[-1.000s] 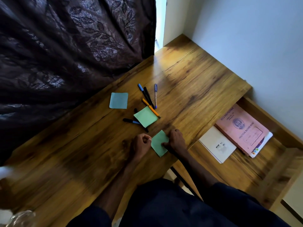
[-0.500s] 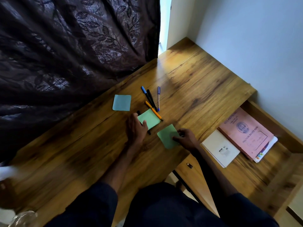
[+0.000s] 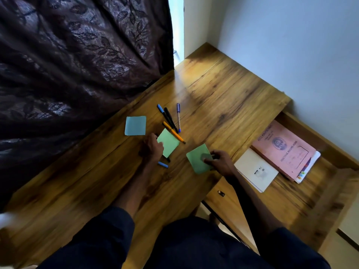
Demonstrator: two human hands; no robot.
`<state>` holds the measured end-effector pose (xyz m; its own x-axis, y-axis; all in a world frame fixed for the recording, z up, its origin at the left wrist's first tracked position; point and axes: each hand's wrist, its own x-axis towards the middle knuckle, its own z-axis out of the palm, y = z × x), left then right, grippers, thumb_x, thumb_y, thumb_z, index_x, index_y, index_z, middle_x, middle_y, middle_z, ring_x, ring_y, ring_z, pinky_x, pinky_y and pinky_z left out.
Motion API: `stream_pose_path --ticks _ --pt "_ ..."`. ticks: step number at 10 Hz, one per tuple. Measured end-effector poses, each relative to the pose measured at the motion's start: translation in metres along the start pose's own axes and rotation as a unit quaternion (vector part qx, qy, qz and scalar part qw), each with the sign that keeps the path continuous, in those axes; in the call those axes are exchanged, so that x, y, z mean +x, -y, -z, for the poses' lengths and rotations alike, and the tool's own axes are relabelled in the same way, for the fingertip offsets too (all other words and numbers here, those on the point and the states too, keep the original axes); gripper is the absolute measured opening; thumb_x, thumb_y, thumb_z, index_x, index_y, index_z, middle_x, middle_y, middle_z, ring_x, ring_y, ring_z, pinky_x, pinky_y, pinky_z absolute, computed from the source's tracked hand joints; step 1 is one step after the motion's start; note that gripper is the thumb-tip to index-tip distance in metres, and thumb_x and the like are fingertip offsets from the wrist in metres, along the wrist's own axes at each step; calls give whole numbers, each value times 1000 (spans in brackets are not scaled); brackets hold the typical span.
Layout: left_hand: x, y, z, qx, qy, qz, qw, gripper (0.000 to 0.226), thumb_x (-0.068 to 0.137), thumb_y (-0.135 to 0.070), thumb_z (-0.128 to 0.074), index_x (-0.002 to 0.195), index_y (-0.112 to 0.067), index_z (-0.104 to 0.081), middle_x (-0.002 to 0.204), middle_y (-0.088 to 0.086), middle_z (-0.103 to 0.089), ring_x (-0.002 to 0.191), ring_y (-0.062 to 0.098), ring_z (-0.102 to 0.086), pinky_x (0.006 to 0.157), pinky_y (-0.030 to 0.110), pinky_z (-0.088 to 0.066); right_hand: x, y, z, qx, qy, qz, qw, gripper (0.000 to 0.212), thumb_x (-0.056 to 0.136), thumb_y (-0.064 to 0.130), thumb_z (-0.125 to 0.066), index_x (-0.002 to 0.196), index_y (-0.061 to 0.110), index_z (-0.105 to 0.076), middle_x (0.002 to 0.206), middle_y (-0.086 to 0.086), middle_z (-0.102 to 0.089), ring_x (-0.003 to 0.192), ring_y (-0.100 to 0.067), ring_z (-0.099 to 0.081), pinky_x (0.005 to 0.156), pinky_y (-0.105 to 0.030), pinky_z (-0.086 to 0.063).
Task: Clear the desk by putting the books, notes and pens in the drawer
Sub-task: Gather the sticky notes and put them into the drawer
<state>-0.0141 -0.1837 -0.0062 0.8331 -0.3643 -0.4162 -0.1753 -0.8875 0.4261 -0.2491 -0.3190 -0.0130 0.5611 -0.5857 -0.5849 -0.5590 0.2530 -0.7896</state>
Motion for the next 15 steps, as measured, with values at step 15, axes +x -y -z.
stream_pose_path --ticks 15 --pt "-194 -176 -233 -30 376 -112 919 43 99 -14 -61 141 -8 -53 117 8 -70 85 16 -74 69 24 -61 -51 -214 242 3 -419 -298 858 48 81 16 -80 123 8 -58 124 -15 -63 109 -32 -66 71 -31 -58"
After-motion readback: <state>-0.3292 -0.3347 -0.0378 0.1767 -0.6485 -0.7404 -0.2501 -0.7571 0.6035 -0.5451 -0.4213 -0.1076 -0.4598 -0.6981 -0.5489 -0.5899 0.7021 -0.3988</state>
